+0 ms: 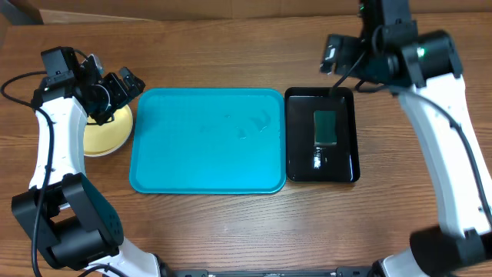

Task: Clean dirty plates on tray and stack at the side

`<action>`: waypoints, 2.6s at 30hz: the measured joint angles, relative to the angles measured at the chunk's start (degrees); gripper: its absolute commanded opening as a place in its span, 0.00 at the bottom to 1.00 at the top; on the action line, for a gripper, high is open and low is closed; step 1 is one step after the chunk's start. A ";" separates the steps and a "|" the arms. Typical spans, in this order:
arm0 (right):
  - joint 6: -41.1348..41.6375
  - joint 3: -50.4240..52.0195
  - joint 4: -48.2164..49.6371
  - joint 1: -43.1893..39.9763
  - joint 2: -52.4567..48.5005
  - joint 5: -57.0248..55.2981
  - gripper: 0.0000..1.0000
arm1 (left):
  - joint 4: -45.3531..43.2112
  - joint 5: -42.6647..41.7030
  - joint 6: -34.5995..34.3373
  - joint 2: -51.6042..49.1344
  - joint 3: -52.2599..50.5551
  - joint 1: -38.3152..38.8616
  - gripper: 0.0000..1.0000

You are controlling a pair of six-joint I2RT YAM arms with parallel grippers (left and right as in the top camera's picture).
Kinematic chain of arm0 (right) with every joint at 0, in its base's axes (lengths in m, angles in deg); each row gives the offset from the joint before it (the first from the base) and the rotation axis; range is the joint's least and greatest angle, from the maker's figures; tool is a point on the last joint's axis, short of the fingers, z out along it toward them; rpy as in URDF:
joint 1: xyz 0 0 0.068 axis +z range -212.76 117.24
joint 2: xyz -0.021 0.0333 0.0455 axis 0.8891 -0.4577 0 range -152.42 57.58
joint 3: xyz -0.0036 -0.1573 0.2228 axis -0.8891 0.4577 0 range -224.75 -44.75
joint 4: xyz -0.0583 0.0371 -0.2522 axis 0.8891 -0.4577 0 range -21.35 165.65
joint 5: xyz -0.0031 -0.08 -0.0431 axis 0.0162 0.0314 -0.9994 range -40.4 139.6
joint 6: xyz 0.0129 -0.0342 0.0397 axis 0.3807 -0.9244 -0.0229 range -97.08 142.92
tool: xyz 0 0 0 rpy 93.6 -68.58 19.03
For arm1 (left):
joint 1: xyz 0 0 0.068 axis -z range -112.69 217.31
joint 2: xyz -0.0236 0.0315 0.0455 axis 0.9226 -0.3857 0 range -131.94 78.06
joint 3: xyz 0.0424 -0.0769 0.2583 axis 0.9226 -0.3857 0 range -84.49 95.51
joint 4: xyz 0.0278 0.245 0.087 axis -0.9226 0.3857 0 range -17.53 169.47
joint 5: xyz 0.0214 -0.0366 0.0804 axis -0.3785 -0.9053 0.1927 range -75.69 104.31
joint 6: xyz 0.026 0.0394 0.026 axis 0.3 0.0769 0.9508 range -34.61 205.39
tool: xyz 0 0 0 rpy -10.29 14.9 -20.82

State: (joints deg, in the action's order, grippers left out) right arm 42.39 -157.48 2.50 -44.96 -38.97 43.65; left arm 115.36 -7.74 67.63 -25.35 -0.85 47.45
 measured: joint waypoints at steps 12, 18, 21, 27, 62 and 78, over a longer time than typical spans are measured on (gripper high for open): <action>-0.20 0.15 1.95 10.58 12.76 -1.22 1.00 | 0.00 0.00 0.02 0.00 0.00 0.00 1.00; -1.75 9.25 16.98 5.84 29.51 -3.15 1.00 | 0.00 0.20 0.02 0.00 0.00 0.00 1.00; -2.21 20.02 27.26 2.80 39.65 -3.69 1.00 | 0.00 0.20 0.02 0.00 0.00 0.00 1.00; -2.73 46.56 45.38 -1.66 59.47 -3.93 1.00 | 0.00 0.20 0.02 0.00 0.00 0.00 1.00; -2.99 111.67 76.02 -9.57 95.71 -1.27 1.00 | 0.17 0.20 0.04 0.00 0.00 0.00 1.00; -13.75 111.67 68.35 -10.23 95.71 3.45 1.00 | 0.17 0.20 0.20 0.00 0.00 0.00 1.00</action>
State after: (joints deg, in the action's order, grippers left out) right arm 28.64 -45.81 70.85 -55.19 56.74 47.10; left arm 115.54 -7.54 67.82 -25.35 -0.85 47.45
